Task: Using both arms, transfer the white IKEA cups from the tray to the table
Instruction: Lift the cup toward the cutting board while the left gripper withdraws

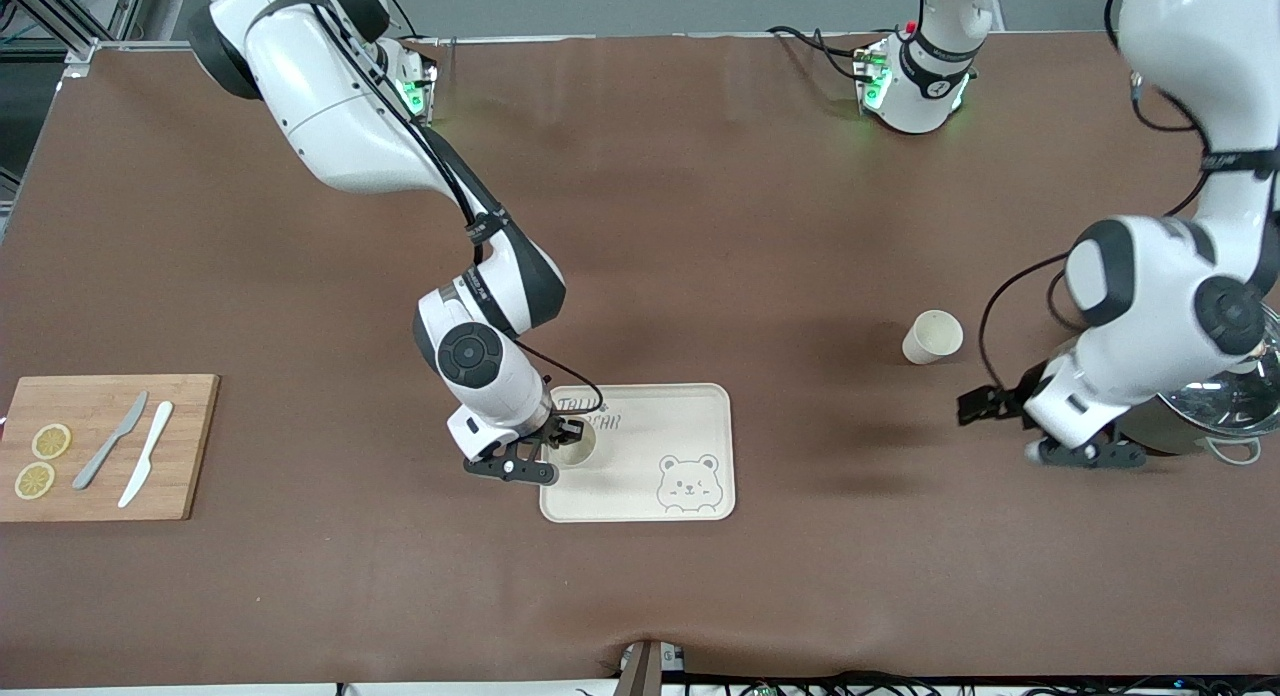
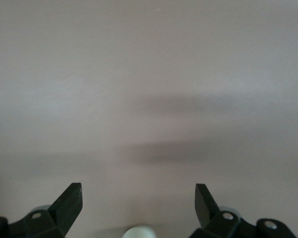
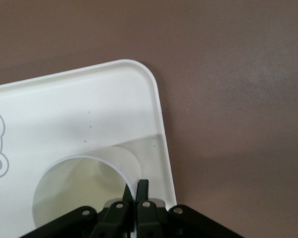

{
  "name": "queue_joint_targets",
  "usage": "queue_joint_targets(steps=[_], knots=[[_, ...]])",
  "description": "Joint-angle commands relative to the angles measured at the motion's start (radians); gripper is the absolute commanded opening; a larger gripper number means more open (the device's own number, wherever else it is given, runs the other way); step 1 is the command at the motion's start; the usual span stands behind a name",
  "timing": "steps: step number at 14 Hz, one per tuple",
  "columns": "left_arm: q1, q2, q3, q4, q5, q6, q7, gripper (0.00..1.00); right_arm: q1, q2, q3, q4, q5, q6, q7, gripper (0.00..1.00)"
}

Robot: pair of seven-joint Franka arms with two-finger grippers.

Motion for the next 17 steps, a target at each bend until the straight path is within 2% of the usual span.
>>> queue_joint_targets(steps=[1,3,4,6,7,9,12,14,17], knots=[[-0.103,0.055,0.002,0.120,0.053,-0.034,-0.134,1.00,0.003,-0.001,-0.004,0.029,-0.005,-0.017,0.018,0.00],[-0.112,0.011,0.002,0.155,0.053,-0.078,-0.131,1.00,-0.018,-0.028,0.000,0.030,0.012,-0.038,0.020,0.00],[-0.105,-0.029,0.004,0.186,0.055,-0.161,-0.128,1.00,-0.035,-0.033,0.008,0.035,0.013,-0.095,0.018,0.00],[-0.091,-0.080,0.008,0.284,0.073,-0.362,-0.124,1.00,-0.064,-0.039,0.011,0.116,0.019,-0.218,0.009,0.00],[-0.075,-0.112,0.015,0.301,0.079,-0.437,-0.115,1.00,-0.079,-0.042,0.016,0.154,0.019,-0.287,-0.002,0.00],[-0.037,-0.202,0.015,0.295,0.076,-0.474,-0.066,1.00,-0.130,-0.065,0.029,0.194,0.026,-0.382,-0.090,0.00],[0.030,-0.288,0.013,0.290,0.072,-0.586,0.039,1.00,-0.242,-0.116,0.042,0.194,0.088,-0.460,-0.270,0.00],[0.070,-0.313,0.004,0.292,0.073,-0.625,0.076,1.00,-0.311,-0.134,0.042,0.194,0.096,-0.511,-0.388,0.00],[0.058,-0.318,-0.007,0.292,0.081,-0.648,0.105,1.00,-0.377,-0.145,0.039,0.194,0.095,-0.549,-0.531,0.00]])
